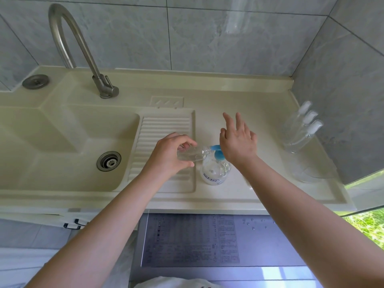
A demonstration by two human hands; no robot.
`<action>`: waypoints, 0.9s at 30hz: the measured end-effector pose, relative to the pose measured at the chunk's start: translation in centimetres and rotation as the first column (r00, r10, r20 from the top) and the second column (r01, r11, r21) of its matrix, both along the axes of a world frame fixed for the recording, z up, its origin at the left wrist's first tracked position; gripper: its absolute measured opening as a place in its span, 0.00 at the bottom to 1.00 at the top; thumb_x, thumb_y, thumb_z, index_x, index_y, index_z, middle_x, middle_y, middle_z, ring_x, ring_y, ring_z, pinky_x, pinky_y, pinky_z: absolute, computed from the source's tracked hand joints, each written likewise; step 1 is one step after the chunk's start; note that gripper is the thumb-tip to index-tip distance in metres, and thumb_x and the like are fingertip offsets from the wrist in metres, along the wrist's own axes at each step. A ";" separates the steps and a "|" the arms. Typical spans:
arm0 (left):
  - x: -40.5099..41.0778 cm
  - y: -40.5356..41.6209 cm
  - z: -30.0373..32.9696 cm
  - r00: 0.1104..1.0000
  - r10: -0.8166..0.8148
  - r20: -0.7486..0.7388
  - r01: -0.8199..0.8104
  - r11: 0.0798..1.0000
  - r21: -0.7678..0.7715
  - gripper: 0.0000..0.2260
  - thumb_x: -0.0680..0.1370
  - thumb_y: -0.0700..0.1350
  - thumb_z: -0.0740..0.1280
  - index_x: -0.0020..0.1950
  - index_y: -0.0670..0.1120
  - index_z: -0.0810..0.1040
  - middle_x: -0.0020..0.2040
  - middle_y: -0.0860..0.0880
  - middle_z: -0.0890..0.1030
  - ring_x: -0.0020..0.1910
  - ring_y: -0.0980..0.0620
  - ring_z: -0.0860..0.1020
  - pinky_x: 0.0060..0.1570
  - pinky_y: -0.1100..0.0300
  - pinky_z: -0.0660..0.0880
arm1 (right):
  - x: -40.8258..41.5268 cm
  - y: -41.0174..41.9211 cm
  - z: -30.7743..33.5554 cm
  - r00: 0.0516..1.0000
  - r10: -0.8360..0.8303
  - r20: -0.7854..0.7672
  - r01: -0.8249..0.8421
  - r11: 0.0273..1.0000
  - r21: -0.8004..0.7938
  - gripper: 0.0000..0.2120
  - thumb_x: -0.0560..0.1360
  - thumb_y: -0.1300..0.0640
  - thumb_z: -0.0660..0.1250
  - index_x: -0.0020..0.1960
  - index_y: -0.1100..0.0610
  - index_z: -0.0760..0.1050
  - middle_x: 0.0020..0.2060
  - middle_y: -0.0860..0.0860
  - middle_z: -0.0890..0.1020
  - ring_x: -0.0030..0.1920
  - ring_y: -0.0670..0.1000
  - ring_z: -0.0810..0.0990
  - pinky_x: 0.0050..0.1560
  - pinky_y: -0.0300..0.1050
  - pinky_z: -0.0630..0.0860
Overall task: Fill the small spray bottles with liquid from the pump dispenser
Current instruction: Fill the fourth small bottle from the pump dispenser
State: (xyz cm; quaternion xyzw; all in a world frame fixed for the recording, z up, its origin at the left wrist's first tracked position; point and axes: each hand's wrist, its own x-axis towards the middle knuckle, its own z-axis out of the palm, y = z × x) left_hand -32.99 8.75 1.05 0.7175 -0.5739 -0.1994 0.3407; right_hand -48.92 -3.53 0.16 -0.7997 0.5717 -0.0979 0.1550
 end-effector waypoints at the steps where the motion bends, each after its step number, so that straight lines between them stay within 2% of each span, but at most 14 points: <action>1: 0.0 0.0 0.0 1.000 -0.002 0.004 0.002 1.000 0.002 0.23 0.60 0.39 0.82 0.52 0.54 0.83 0.46 0.54 0.78 0.46 0.60 0.77 0.46 0.78 0.67 | 0.1 0.2 -0.2 1.000 -0.003 0.006 0.003 1.000 0.007 0.25 0.84 0.51 0.48 0.81 0.45 0.51 0.81 0.56 0.49 0.80 0.58 0.52 0.75 0.57 0.51; 6: 0.0 0.0 -0.1 1.000 -0.006 0.003 0.006 1.000 0.008 0.24 0.60 0.40 0.82 0.53 0.54 0.83 0.47 0.54 0.78 0.46 0.59 0.77 0.48 0.75 0.69 | 0.1 0.3 0.0 0.999 -0.033 0.040 0.034 0.999 -0.025 0.25 0.84 0.50 0.49 0.80 0.46 0.52 0.81 0.56 0.49 0.80 0.58 0.53 0.75 0.57 0.51; 14: -0.1 0.0 0.1 1.000 0.002 -0.010 -0.001 1.000 0.014 0.24 0.60 0.39 0.82 0.53 0.54 0.83 0.47 0.55 0.78 0.46 0.58 0.77 0.46 0.78 0.67 | 0.0 0.3 -0.1 1.000 -0.008 0.002 0.008 1.000 -0.023 0.25 0.84 0.52 0.48 0.81 0.45 0.51 0.81 0.56 0.49 0.80 0.58 0.52 0.75 0.57 0.51; 22: -0.3 0.0 0.3 1.000 0.005 -0.010 -0.005 1.000 0.004 0.24 0.60 0.39 0.82 0.52 0.55 0.82 0.48 0.54 0.78 0.47 0.58 0.78 0.49 0.69 0.72 | -0.3 -0.2 0.6 0.997 -0.040 0.060 0.038 0.999 0.030 0.25 0.84 0.49 0.50 0.80 0.46 0.52 0.81 0.57 0.49 0.79 0.58 0.53 0.75 0.58 0.50; 27: -0.2 0.1 0.1 1.000 0.010 -0.003 -0.010 1.000 0.008 0.24 0.60 0.39 0.82 0.52 0.54 0.83 0.47 0.53 0.79 0.46 0.59 0.78 0.46 0.78 0.68 | -0.2 0.2 0.1 1.000 0.008 0.007 -0.008 0.999 -0.032 0.25 0.84 0.52 0.48 0.80 0.46 0.51 0.81 0.56 0.50 0.80 0.58 0.52 0.75 0.58 0.50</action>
